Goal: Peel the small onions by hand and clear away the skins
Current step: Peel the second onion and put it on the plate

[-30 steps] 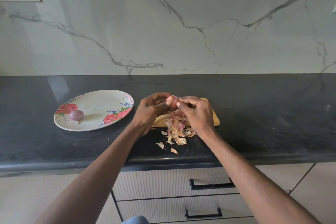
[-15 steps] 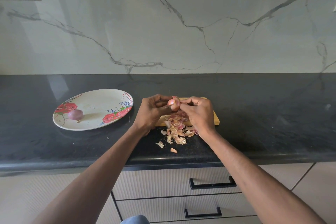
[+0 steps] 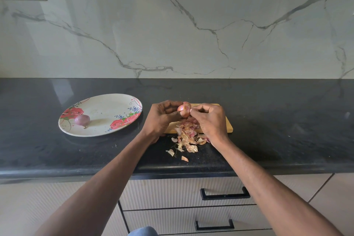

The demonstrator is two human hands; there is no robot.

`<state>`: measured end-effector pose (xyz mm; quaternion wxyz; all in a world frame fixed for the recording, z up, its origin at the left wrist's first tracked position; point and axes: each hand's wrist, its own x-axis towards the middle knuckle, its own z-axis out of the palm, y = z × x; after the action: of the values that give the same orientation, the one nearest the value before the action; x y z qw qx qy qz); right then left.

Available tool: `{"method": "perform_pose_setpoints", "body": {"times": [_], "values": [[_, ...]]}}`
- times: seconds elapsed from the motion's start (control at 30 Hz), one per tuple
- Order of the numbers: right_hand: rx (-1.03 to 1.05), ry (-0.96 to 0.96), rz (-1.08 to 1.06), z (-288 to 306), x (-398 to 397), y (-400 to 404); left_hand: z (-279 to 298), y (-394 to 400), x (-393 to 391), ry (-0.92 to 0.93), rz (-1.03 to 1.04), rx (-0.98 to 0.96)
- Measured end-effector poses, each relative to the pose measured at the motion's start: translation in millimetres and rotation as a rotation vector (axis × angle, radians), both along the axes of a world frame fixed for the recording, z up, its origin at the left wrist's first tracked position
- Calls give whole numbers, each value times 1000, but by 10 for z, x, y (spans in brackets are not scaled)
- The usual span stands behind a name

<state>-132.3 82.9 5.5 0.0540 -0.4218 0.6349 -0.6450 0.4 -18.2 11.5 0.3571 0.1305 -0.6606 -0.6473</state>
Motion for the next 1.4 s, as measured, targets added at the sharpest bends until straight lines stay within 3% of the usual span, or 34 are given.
{"method": "perform_pose_setpoints", "body": {"times": [0.3,0.47,0.83,1.07,1.4], "values": [[-26,43,-38,-10,-18,5,-1,-51,-9,28,-20,79],[-58,224,-52,-25,-12,2,-14,-35,-16,25,37,42],[-18,357,-79,-90,-14,-49,-30,-21,-52,-30,105,-85],[20,375,-79,-110,-6,-83,-35,-23,-50,-36,104,-125],[-5,320,-96,-72,14,-40,-39,-57,-38,14,-7,31]]}}
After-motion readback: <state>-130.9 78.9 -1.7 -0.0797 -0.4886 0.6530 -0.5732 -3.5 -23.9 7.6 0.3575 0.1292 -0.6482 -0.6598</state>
